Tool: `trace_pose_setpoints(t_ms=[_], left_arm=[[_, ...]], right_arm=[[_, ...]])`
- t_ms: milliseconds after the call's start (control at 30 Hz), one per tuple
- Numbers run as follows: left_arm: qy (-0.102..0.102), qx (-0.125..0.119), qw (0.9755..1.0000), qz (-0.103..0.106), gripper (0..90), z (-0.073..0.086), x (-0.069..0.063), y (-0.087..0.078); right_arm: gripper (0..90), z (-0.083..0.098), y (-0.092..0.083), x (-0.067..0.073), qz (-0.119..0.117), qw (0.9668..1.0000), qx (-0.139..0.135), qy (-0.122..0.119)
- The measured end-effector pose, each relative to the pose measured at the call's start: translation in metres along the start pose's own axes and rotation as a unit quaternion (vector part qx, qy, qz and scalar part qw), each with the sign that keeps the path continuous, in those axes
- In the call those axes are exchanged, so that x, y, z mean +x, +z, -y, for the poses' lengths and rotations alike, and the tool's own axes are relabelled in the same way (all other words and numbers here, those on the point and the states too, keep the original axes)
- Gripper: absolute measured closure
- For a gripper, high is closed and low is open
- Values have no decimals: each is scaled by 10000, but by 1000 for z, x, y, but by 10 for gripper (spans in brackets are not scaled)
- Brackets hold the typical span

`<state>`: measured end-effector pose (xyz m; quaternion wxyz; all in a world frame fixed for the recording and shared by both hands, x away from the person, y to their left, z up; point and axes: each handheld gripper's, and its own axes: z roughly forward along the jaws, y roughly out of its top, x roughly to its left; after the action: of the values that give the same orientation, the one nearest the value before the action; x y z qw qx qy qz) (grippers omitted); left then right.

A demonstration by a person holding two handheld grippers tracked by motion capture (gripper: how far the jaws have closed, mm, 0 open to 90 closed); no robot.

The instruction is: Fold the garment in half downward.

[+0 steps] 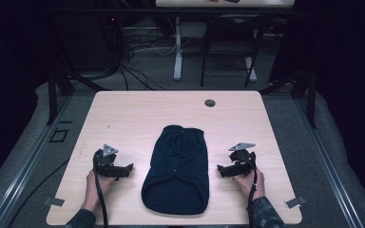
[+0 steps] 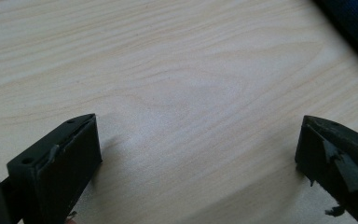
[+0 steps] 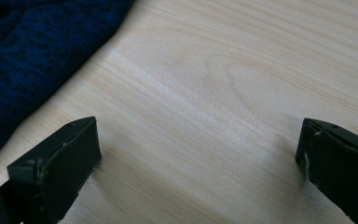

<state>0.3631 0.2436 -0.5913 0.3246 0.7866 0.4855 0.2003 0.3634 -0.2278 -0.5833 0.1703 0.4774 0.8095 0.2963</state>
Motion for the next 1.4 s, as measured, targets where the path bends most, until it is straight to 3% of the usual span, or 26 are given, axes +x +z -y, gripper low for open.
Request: trace_pose_setpoints(t_ms=[467, 600, 633, 767, 867, 1067, 1400], left_arm=[[43, 137, 9999, 49, 1, -6, 1, 2], [27, 224, 9994, 255, 3, -13, -2, 4], [11, 228, 9991, 353, 3, -18, -5, 4], [129, 260, 9988, 391, 4, -29, -8, 7], [63, 250, 9984, 495, 3, -39, -10, 8], [178, 203, 9982, 542, 5, -61, -15, 12], [290, 409, 9967, 644, 5, -95, -27, 38]], right_arm=[[0, -4, 1, 3, -55, 9999, 141, -67], [32, -7, 0, 4, -231, 9996, 155, -37], [39, -11, -1, 5, -391, 9991, 145, 14], [41, -21, 0, 10, -513, 9985, 163, -68], [45, -30, 1, 12, -607, 9979, 157, -130], [55, -47, 6, 16, -769, 9969, 100, -136], [70, -71, 27, 22, -969, 9951, 135, -122]])
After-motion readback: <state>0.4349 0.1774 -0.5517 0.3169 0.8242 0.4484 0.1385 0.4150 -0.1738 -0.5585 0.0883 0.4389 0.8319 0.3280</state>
